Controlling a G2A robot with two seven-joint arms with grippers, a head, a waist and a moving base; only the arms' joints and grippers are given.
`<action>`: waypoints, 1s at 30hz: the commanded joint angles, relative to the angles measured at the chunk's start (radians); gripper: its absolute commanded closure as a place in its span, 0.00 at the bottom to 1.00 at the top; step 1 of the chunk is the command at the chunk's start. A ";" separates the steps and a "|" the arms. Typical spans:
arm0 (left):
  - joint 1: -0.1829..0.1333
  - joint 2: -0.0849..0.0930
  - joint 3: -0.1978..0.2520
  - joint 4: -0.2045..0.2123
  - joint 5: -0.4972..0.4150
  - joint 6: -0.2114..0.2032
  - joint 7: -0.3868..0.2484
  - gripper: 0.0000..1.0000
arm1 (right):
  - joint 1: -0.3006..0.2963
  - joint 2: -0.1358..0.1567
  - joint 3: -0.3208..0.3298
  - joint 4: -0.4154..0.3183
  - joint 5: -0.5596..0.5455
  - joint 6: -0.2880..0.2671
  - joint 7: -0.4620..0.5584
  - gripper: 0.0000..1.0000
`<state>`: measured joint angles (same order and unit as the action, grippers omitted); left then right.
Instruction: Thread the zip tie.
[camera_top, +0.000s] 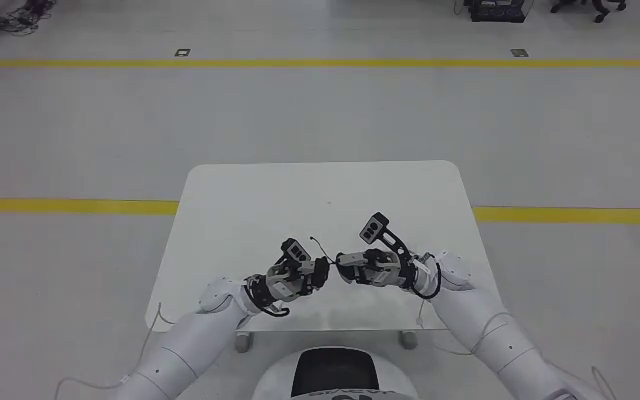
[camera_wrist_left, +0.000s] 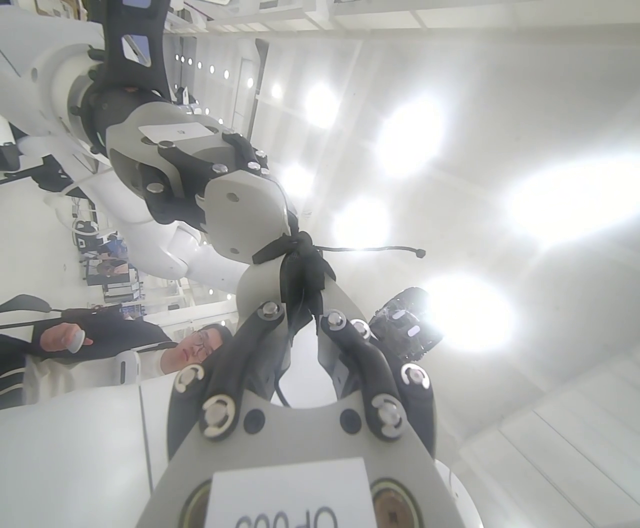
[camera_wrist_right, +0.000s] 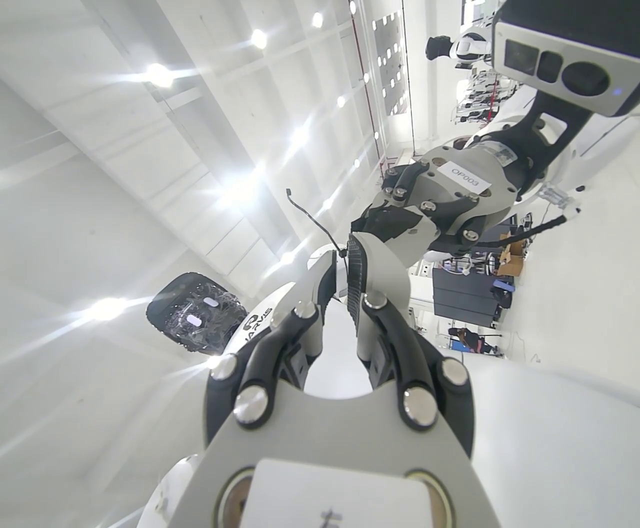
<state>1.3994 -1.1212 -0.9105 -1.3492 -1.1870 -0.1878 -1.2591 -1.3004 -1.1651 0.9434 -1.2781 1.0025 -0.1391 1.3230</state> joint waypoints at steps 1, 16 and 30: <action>0.000 -0.001 0.000 0.000 0.001 0.001 0.000 1.00 | -0.001 -0.001 0.001 0.000 -0.003 0.000 0.001 0.93; 0.002 -0.006 -0.005 0.007 0.000 0.006 0.003 1.00 | -0.007 -0.007 0.013 0.000 -0.019 0.000 0.007 0.93; 0.002 -0.011 -0.009 0.012 0.004 0.008 0.002 1.00 | -0.013 -0.011 0.020 0.011 -0.027 0.012 0.013 1.00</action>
<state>1.4011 -1.1321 -0.9193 -1.3373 -1.1820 -0.1797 -1.2569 -1.3133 -1.1763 0.9635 -1.2671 0.9760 -0.1283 1.3360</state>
